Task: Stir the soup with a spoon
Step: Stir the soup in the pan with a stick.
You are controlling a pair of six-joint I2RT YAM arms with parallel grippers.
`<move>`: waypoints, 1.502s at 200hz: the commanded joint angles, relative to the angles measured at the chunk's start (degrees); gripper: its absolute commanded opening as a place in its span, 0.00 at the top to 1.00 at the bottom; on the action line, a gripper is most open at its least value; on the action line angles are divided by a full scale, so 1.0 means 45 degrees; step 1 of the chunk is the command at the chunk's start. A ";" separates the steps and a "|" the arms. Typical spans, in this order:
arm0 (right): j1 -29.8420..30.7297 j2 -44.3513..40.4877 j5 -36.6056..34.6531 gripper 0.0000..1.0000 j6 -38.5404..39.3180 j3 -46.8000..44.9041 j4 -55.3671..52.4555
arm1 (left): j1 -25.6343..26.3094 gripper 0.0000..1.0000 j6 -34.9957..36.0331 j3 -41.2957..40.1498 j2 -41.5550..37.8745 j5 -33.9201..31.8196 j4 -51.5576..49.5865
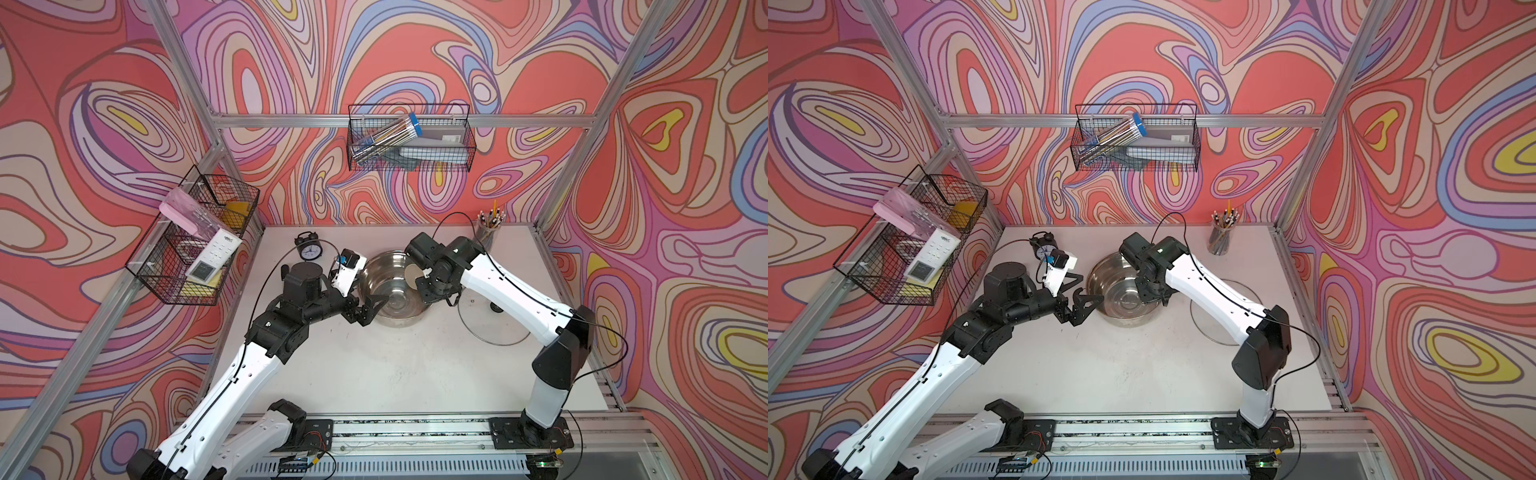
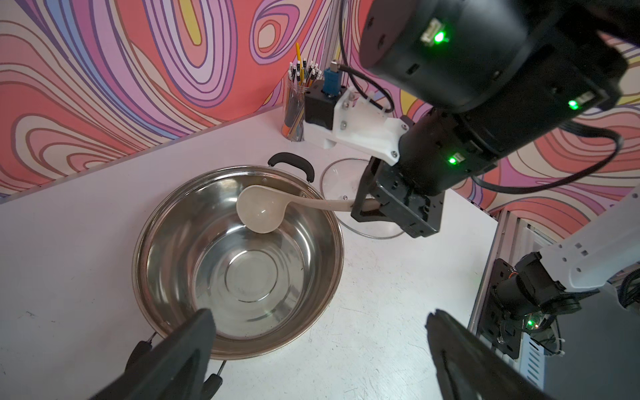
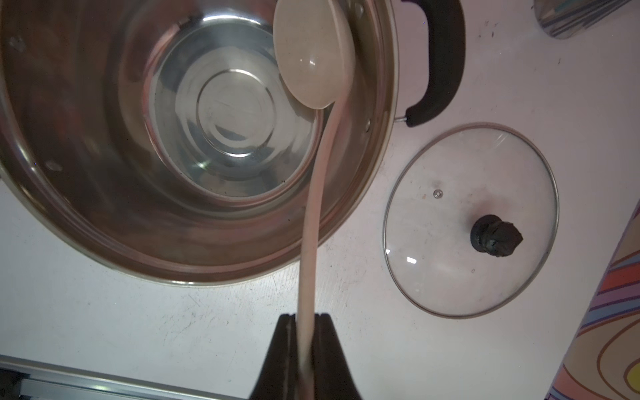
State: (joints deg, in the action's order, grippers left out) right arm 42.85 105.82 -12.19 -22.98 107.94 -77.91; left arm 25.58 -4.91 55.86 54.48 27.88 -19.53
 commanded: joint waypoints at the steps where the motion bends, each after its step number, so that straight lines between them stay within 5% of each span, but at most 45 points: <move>1: -0.0011 0.0806 0.0328 1.00 0.0337 0.0978 0.0218 | 0.0082 0.01 0.0036 0.0073 -0.0016 -0.0072 0.0352; 77: 0.0847 0.1427 0.1877 1.00 0.0283 0.1862 0.0516 | 0.0087 0.01 -0.0042 0.0044 -0.0036 -0.0035 0.0343; 143: 0.1664 -0.0503 0.1986 1.00 -0.0296 -0.0664 0.0843 | 0.0089 0.01 -0.0139 0.0010 -0.0056 -0.0004 0.0346; 217: 0.1326 -0.2251 0.0350 1.00 -0.0737 -0.2842 0.0263 | 0.0086 0.01 -0.0352 -0.0049 0.0022 0.0045 0.0534; 300: -0.0099 -0.0271 0.0478 1.00 0.0569 -0.0430 0.0575 | 0.0083 0.01 -0.0063 0.0164 0.0286 -0.0026 0.0520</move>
State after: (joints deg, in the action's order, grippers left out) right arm 42.65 100.75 -9.69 -23.09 101.36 -76.73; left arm 25.58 -5.85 55.86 55.27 27.90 -18.41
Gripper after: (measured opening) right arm 0.101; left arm 0.988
